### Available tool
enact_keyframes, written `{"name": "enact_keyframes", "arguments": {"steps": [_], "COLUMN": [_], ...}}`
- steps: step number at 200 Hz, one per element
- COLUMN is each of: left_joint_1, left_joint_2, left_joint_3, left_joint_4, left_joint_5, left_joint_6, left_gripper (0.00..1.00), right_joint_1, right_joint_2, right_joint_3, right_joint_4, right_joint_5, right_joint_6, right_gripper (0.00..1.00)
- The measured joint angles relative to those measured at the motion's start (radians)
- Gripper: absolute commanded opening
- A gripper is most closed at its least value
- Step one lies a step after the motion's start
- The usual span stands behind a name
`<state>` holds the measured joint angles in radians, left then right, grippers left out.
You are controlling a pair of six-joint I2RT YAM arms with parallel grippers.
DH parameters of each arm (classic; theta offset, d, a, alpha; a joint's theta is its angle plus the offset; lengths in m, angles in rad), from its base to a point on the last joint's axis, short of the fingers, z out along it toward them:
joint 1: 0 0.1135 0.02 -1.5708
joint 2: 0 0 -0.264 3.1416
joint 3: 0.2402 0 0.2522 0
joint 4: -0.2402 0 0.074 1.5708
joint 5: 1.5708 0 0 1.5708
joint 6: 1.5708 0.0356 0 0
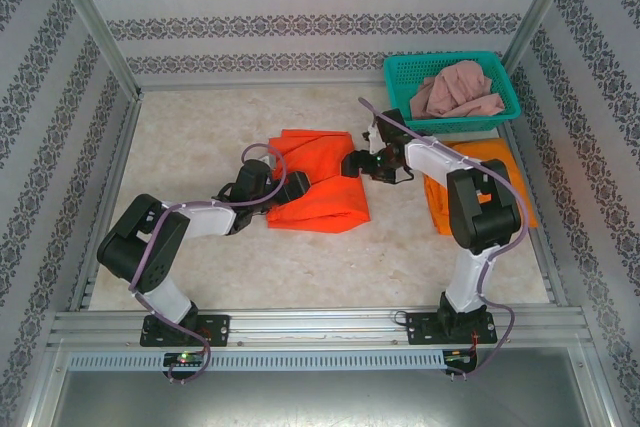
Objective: Fold and stack the shorts
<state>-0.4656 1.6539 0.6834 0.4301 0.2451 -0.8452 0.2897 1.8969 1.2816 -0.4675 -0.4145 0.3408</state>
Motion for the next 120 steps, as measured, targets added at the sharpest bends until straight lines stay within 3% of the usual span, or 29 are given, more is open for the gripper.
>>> {"name": "enact_keyframes", "arguments": {"steps": [66, 120], "left_joint_1": [0.000, 0.000], "left_joint_2": [0.000, 0.000], "left_joint_3": [-0.006, -0.013], "left_joint_4": [0.014, 0.027], "left_joint_5": [-0.003, -0.005], "left_joint_6": [-0.002, -0.008], "left_gripper": [0.96, 0.96], "right_joint_1": [0.003, 0.029], "right_joint_2": [0.066, 0.102], "right_joint_3": [0.005, 0.016], "right_joint_4": [0.004, 0.029], "right_joint_5": [-0.058, -0.078], "right_joint_6": [0.029, 0.072], "right_gripper": [0.67, 0.29]}}
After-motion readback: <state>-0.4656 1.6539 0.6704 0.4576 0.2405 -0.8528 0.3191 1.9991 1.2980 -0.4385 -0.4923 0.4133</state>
